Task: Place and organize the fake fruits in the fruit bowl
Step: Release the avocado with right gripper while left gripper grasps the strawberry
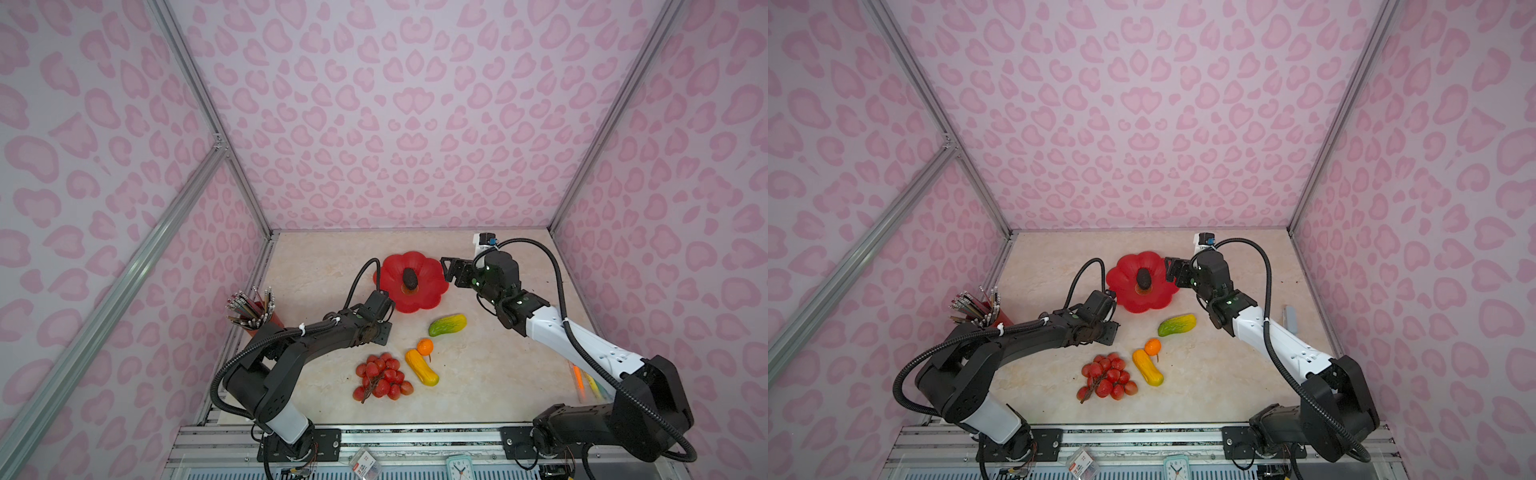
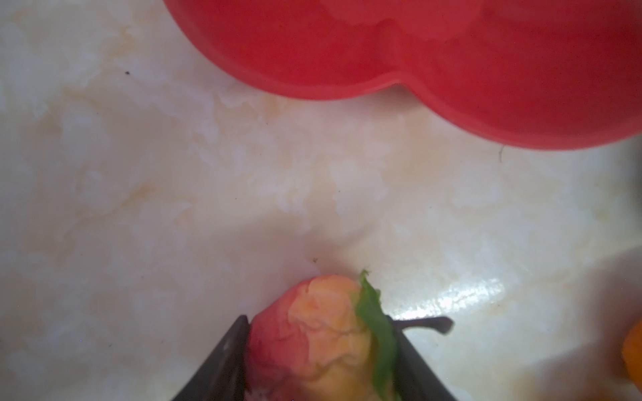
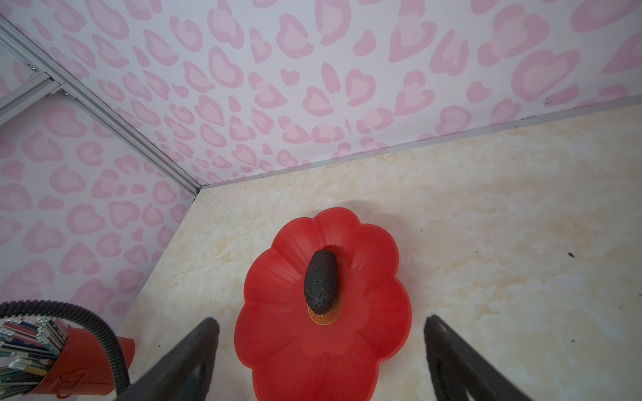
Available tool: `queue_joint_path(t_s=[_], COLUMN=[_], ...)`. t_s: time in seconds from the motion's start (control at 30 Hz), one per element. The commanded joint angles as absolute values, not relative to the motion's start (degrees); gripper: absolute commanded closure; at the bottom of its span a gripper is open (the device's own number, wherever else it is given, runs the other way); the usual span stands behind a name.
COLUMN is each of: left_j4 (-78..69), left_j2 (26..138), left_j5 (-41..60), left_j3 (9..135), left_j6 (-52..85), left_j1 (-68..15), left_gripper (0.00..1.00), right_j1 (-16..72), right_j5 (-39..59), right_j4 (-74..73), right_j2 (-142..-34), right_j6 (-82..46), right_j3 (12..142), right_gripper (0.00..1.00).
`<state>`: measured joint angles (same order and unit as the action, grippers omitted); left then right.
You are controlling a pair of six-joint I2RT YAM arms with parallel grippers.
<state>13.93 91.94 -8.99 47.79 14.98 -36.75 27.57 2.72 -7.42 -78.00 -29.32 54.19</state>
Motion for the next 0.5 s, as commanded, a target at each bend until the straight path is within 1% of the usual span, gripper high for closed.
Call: queue_joint_path(t_s=[0.0, 0.1, 0.27, 0.37, 0.47], left_j4=[14.92, 17.01, 19.41, 18.63, 17.58], left_j2=[87.78, 81.89, 74.76, 75.56, 80.21], left_j5=[-9.40, -9.13, -7.54, -6.86, -6.84], left_j3=[46.69, 46.79, 50.54, 54.16, 58.95], left_j6=[14.47, 13.32, 11.18, 10.18, 8.96], left_j1=[-36.74, -36.74, -36.74, -36.74, -36.74], left_gripper=[0.47, 0.50, 0.49, 0.48, 0.48], right_j1=[27.46, 27.51, 27.39, 27.32, 27.29], right_j5=[2.18, 2.52, 3.09, 3.08, 3.23], right_j4=[-8.25, -8.91, -8.30, -7.07, -5.34], right_j2=[-78.27, -78.87, -79.66, -79.38, -78.73], right_j6=[-29.28, -29.86, -29.91, -29.82, -29.75], right_j3=[53.82, 53.83, 54.80, 54.98, 54.67], right_gripper=[0.08, 0.08, 0.08, 0.08, 0.08])
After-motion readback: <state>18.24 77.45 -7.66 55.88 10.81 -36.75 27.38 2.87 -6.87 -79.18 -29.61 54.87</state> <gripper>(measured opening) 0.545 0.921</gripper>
